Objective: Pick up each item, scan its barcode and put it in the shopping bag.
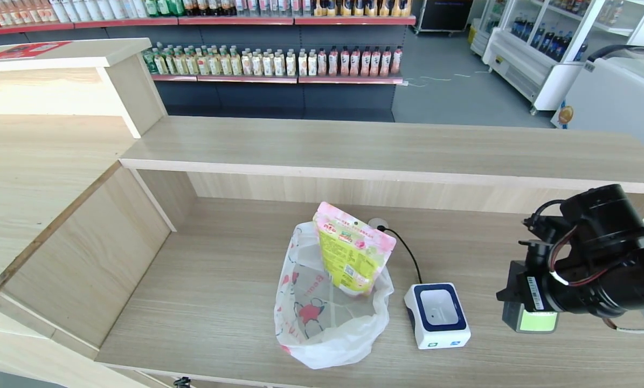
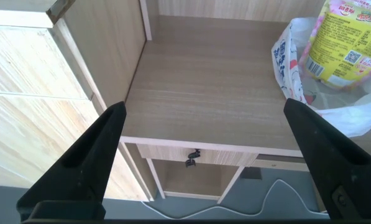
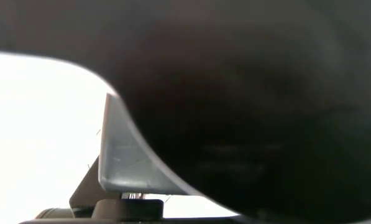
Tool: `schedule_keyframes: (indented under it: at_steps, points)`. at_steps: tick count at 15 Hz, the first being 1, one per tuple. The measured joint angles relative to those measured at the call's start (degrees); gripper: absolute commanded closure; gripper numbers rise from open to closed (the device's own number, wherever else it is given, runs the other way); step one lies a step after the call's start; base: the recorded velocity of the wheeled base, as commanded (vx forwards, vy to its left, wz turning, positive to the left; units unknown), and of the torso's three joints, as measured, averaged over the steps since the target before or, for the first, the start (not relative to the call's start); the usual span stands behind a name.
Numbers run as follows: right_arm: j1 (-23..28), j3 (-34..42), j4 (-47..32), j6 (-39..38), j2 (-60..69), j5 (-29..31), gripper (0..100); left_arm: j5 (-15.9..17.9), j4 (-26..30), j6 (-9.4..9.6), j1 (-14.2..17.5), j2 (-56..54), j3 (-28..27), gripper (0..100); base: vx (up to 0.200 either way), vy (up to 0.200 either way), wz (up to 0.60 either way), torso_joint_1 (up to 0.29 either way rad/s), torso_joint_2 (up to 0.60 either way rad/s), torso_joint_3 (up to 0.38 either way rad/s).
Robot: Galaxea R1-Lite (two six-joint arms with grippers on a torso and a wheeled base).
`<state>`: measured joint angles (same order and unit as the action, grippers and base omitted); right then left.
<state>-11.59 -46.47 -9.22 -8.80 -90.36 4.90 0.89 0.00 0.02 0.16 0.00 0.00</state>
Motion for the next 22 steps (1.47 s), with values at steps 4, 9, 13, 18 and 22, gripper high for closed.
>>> schedule_keyframes:
  at_steps: [4,9,13,18,22]
  points:
    - [-1.07,0.2,5.06,0.43,-3.77,-0.8,100,0.0,0.0,-0.02,0.0,0.0,0.0,0,0.0,0.0,0.0,0.0,0.0,0.0]
    - [-1.27,0.41,6.38,1.55,-5.84,-3.67,100,0.0,0.0,-0.02,0.0,0.0,0.0,0,0.0,0.0,0.0,0.0,0.0,0.0]
    - [-1.3,0.8,7.66,1.77,-6.56,-5.88,100,0.0,0.0,-0.02,0.0,0.0,0.0,0,0.0,0.0,0.0,0.0,0.0,0.0]
    - [-1.28,1.07,9.06,3.55,-7.33,-6.53,100,0.0,0.0,-0.02,0.0,0.0,0.0,0,0.0,0.0,0.0,0.0,0.0,0.0]
    - [-1.28,1.35,10.52,4.4,-8.35,-7.08,100,-0.02,0.0,-0.02,0.0,0.0,0.0,0,0.0,0.0,0.0,0.0,0.0,0.0]
